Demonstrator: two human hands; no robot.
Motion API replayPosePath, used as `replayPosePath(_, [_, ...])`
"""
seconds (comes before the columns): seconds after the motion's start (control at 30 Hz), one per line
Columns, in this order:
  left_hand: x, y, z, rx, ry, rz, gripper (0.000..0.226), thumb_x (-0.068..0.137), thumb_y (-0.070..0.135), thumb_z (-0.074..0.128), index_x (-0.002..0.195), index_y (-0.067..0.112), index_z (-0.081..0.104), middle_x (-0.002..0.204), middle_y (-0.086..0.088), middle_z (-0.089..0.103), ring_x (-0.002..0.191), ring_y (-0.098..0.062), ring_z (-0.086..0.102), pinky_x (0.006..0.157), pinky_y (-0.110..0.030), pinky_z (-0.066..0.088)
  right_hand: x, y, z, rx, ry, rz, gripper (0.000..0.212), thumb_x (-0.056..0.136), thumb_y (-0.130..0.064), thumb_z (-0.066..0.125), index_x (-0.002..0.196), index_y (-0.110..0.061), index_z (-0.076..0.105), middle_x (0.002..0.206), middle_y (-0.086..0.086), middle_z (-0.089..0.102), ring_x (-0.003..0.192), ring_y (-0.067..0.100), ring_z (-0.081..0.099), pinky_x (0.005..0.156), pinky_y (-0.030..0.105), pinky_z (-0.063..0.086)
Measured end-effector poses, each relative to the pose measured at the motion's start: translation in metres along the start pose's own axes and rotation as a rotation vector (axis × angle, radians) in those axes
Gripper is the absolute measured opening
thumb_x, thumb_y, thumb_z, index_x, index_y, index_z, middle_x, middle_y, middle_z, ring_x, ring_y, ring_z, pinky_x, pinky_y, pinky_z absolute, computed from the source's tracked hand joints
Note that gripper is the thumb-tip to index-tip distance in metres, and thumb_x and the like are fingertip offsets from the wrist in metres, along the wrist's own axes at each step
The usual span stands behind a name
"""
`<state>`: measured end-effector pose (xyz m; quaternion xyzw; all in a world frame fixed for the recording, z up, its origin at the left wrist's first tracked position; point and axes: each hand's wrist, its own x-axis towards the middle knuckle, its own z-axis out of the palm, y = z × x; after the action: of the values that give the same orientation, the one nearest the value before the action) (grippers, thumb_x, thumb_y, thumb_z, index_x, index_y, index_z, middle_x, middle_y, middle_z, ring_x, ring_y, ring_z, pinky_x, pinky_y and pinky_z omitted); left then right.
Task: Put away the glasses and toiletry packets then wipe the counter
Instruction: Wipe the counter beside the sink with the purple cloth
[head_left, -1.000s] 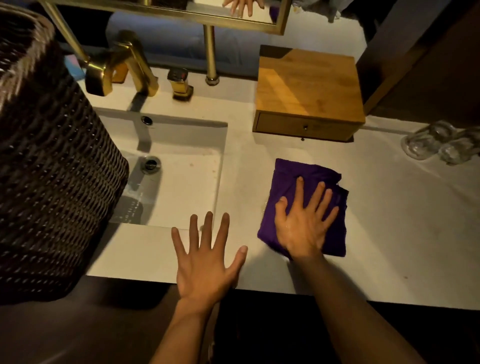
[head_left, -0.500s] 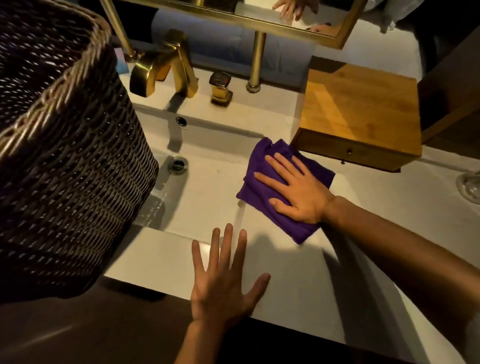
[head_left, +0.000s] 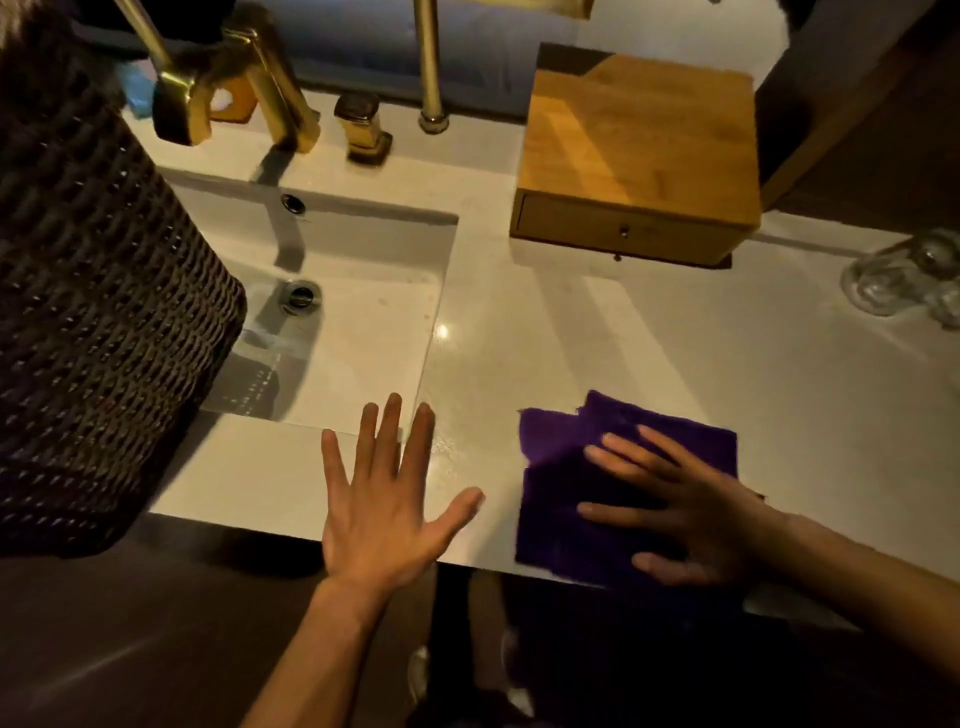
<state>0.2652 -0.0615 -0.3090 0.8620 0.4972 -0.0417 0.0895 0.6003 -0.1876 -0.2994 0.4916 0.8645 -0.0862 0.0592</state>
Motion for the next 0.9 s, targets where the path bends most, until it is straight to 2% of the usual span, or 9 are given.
replayPosePath(0.1, [0.000,0.000,0.000,-0.007,0.002,-0.005,0.093,0.088,0.086,0.020,0.163,0.030,0.007,0.171,-0.005,0.003,0.159,-0.025,-0.002,0.121,-0.067,0.006,-0.076,0.013,0.007,0.093,0.039,0.393,0.065,0.094,-0.061,0.038,0.154,-0.043,0.022,0.167,0.007,0.011,0.154,0.032,0.011,0.123,0.051,0.006])
replayPosePath(0.17, [-0.001,0.000,0.000,-0.017,0.011,0.000,0.092,0.089,0.085,0.020,0.162,0.031,0.010,0.171,-0.005,0.006,0.159,-0.024,-0.002,0.121,-0.067,0.004,-0.096,0.028,0.006,0.161,0.085,0.701,0.065,0.093,-0.067,0.027,0.154,-0.047,0.016,0.167,0.003,0.009,0.154,0.030,0.011,0.123,0.051,0.007])
replayPosePath(0.27, [-0.002,0.001,-0.002,-0.041,0.016,0.004,0.091,0.089,0.085,0.021,0.162,0.031,0.013,0.171,-0.005,0.007,0.159,-0.023,-0.002,0.122,-0.066,0.001,-0.073,0.052,0.005,0.205,0.144,1.051,0.066,0.091,-0.071,0.017,0.153,-0.052,0.009,0.167,0.004,0.008,0.154,0.027,0.005,0.122,0.056,0.008])
replayPosePath(0.37, [-0.003,0.002,-0.006,-0.052,0.022,0.005,0.093,0.087,0.086,0.015,0.162,0.030,0.011,0.171,-0.005,0.005,0.159,-0.024,-0.002,0.122,-0.066,0.000,-0.006,0.068,-0.002,0.211,0.160,1.231,0.068,0.089,-0.069,0.016,0.153,-0.049,0.007,0.167,0.007,0.004,0.154,0.028,0.000,0.121,0.058,0.004])
replayPosePath(0.47, [-0.004,0.004,-0.009,-0.045,0.060,0.033,0.096,0.087,0.085,0.008,0.161,0.024,0.004,0.171,-0.007,0.007,0.158,-0.027,0.004,0.121,-0.068,0.007,0.080,0.053,-0.020,0.200,0.180,1.154,0.068,0.091,-0.065,0.020,0.155,-0.045,0.009,0.167,0.010,0.003,0.154,0.032,-0.001,0.121,0.060,0.003])
replayPosePath(0.63, [-0.007,0.001,-0.008,-0.084,0.114,0.058,0.100,0.087,0.084,0.011,0.162,0.017,0.005,0.171,-0.010,0.007,0.158,-0.028,0.006,0.122,-0.067,0.008,0.161,-0.063,-0.022,0.138,0.151,0.553,0.065,0.091,-0.064,0.027,0.153,-0.048,0.015,0.167,0.009,0.007,0.154,0.031,0.002,0.121,0.058,0.002])
replayPosePath(0.7, [-0.007,0.000,-0.009,-0.097,0.115,0.061,0.103,0.086,0.084,0.012,0.162,0.015,0.009,0.171,-0.009,0.008,0.158,-0.027,0.005,0.122,-0.065,0.006,0.139,-0.093,-0.011,0.106,0.179,0.400,0.065,0.090,-0.063,0.033,0.153,-0.047,0.021,0.167,0.009,0.009,0.154,0.030,0.004,0.121,0.056,0.006])
replayPosePath(0.77, [-0.007,0.001,-0.010,-0.082,0.100,0.062,0.105,0.085,0.085,0.010,0.162,0.013,0.011,0.171,-0.008,0.006,0.158,-0.027,0.003,0.123,-0.065,0.005,0.096,-0.103,0.002,0.099,0.200,0.337,0.065,0.091,-0.062,0.038,0.152,-0.047,0.024,0.167,0.007,0.009,0.155,0.028,0.004,0.121,0.056,0.010])
replayPosePath(0.9, [-0.006,0.002,-0.010,-0.022,0.074,0.049,0.102,0.087,0.084,0.003,0.163,0.016,0.009,0.172,-0.005,0.001,0.159,-0.025,-0.002,0.123,-0.064,0.003,-0.010,-0.071,0.017,0.097,0.195,0.420,0.065,0.089,-0.063,0.045,0.151,-0.046,0.031,0.166,0.008,0.015,0.154,0.029,0.012,0.121,0.055,0.013])
